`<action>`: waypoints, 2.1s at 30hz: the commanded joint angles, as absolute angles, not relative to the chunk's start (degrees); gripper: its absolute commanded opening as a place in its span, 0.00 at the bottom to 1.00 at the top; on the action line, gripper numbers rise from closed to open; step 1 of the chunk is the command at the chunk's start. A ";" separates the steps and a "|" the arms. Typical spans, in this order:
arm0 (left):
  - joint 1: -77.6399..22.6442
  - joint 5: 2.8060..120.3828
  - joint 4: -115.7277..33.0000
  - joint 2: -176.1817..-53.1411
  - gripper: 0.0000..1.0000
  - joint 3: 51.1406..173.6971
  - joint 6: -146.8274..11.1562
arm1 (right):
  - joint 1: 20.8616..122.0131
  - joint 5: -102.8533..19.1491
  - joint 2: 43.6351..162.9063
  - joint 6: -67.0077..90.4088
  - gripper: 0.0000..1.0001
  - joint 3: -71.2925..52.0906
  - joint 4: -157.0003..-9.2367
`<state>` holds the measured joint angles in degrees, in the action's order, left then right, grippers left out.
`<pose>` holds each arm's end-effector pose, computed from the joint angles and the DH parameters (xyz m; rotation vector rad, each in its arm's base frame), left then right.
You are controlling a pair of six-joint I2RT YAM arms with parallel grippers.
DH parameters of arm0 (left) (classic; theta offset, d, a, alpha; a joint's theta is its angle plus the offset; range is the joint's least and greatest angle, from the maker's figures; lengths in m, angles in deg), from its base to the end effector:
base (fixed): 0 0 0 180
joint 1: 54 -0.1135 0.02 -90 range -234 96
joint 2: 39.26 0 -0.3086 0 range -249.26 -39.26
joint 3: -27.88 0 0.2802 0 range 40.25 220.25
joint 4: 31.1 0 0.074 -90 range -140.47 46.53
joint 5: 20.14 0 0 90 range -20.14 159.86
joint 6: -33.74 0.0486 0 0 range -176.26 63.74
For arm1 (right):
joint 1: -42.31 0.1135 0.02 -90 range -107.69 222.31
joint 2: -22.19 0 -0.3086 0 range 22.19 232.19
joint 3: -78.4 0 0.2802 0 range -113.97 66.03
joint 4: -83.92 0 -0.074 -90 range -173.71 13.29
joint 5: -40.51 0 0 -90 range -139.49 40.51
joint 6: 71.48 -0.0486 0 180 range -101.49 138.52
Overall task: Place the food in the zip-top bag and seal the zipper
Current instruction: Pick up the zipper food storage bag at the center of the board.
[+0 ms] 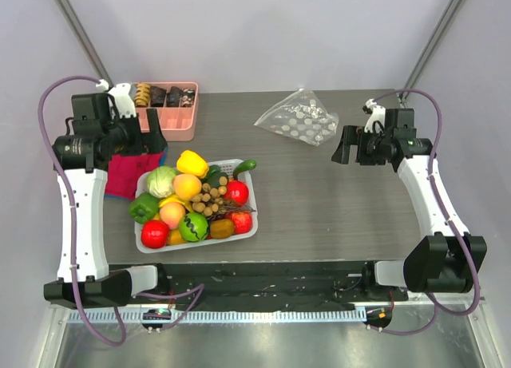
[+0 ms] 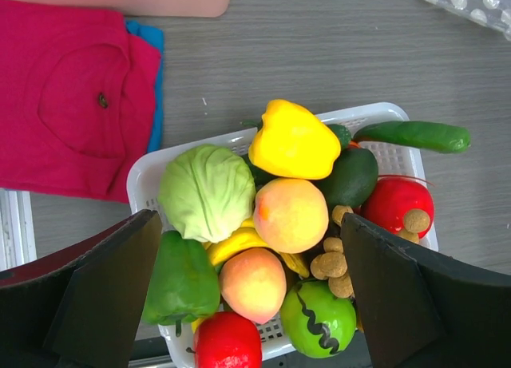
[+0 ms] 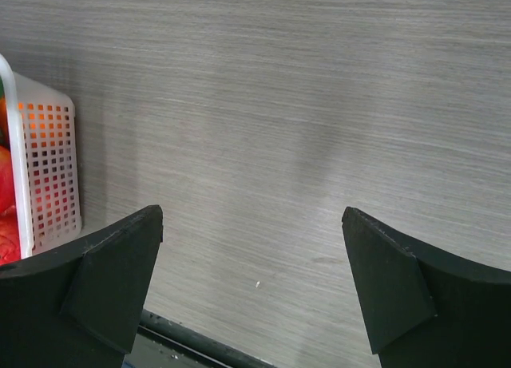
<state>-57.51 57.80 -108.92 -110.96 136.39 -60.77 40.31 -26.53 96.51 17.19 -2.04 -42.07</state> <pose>0.2393 0.0045 0.4946 -0.0499 2.2793 -0.2496 0.2953 0.0087 0.3524 -0.1161 2.3698 0.4751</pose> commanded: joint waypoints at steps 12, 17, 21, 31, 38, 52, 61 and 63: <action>-57.69 54.92 -96.82 -107.02 1.00 131.05 -61.79 | 40.20 -28.58 110.95 6.05 1.00 -10.95 -56.46; -57.60 52.72 -93.83 -106.76 1.00 129.29 -61.44 | 41.08 -26.99 118.51 2.43 1.00 -16.66 -60.25; -57.51 50.70 -91.46 -106.93 1.00 127.62 -61.35 | 45.37 -30.06 123.34 5.58 1.00 -23.15 -61.30; -57.43 49.64 -90.23 -108.51 1.00 124.98 -62.41 | 55.84 -46.24 139.25 10.44 0.99 -43.29 -58.49; -57.43 49.99 -89.26 -107.72 1.00 122.34 -62.06 | 60.76 -46.67 150.15 10.07 1.00 -52.52 -58.31; -57.43 51.22 -86.89 -106.23 1.00 119.35 -63.63 | 63.14 -51.08 158.86 20.44 0.47 -55.17 -54.98; -57.34 47.48 -83.56 -106.85 1.00 122.25 -70.32 | 62.27 -41.08 140.07 31.95 0.01 -44.10 -52.34; -57.43 44.56 -79.87 -106.14 1.00 121.81 -71.45 | 61.65 -38.87 133.57 33.19 0.01 -41.30 -53.12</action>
<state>-57.51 50.39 -87.72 -107.61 119.84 -68.07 62.58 -45.22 150.26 27.27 -43.85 -51.03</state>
